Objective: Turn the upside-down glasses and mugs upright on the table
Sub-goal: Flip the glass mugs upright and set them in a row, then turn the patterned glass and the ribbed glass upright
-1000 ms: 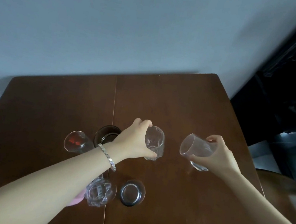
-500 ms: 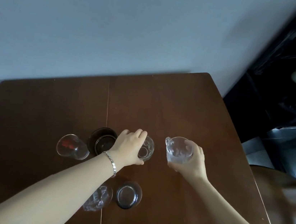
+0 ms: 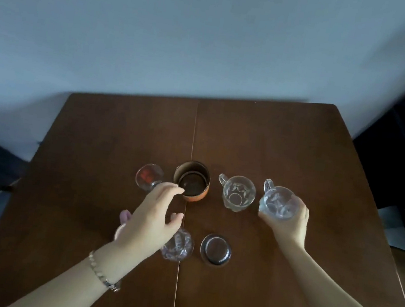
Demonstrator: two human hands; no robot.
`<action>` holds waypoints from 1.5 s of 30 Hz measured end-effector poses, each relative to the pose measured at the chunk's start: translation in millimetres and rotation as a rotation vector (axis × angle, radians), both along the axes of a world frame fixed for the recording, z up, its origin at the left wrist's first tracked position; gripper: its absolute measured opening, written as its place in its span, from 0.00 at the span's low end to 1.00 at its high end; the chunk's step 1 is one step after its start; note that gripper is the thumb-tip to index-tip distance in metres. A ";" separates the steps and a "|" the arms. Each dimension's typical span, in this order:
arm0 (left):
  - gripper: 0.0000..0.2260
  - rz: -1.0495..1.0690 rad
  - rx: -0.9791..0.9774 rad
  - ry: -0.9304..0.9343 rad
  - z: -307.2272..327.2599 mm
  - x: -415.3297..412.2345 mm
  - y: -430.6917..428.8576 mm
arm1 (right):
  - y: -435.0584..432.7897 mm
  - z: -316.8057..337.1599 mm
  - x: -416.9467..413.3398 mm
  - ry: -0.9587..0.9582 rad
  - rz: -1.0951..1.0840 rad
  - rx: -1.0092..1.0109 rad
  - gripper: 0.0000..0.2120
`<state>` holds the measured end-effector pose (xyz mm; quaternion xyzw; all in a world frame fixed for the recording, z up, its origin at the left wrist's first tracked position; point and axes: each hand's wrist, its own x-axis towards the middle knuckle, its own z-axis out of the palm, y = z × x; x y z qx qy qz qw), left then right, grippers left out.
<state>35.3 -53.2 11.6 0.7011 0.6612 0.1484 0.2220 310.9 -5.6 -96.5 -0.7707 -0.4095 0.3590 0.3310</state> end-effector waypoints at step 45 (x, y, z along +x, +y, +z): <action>0.41 0.368 -0.654 -1.182 -9.6 14.8 -28.0 | -76.0 82.8 -17.4 -0.240 0.576 -0.176 0.35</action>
